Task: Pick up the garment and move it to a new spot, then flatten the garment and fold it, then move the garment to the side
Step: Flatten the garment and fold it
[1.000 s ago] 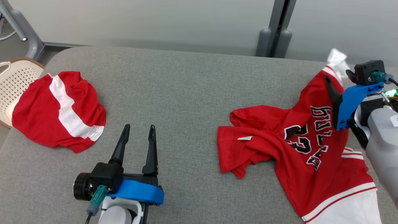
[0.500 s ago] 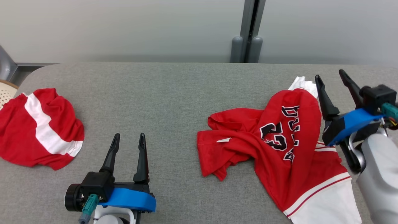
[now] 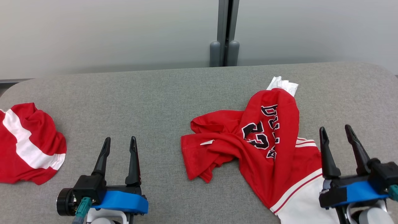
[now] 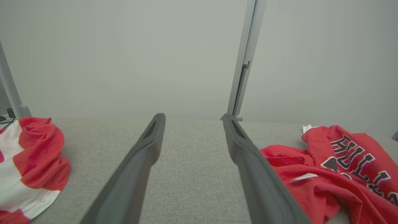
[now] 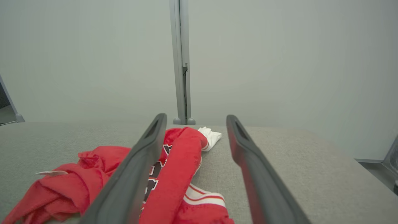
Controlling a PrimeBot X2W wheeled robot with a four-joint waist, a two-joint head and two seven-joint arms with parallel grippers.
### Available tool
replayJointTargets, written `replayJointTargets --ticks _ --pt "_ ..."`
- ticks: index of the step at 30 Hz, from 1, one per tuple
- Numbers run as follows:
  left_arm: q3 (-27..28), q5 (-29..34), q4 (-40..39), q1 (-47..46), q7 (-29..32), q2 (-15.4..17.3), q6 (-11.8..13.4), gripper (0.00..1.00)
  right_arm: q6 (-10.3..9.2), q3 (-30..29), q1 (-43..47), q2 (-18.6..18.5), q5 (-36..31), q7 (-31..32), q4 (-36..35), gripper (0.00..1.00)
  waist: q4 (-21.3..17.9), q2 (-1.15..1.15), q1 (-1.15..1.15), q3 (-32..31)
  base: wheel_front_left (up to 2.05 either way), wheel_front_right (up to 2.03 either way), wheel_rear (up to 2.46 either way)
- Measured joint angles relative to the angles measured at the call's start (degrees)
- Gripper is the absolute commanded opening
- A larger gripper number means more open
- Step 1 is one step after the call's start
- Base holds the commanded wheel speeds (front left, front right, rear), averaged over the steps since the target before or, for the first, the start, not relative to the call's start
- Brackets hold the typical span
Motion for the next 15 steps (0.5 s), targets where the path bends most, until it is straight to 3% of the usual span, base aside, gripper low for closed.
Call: replayJointTargets --ticks 6,15 --pt "0.86 0.27 0.31 0.03 0.00 -0.01 -0.13 1.00 -0.01 -2.08 5.83 2.23 -1.04 0.01 -1.74 1.00 -0.50 0.00 0.00 -0.10 0.00 0.00 0.00" --pt "1.65 1.01 0.92 0.04 0.00 -0.01 -0.21 1.00 -0.01 -1.04 5.95 2.79 -1.62 0.12 -0.77 1.00 -0.61 0.00 0.00 -0.32 0.00 0.00 0.00"
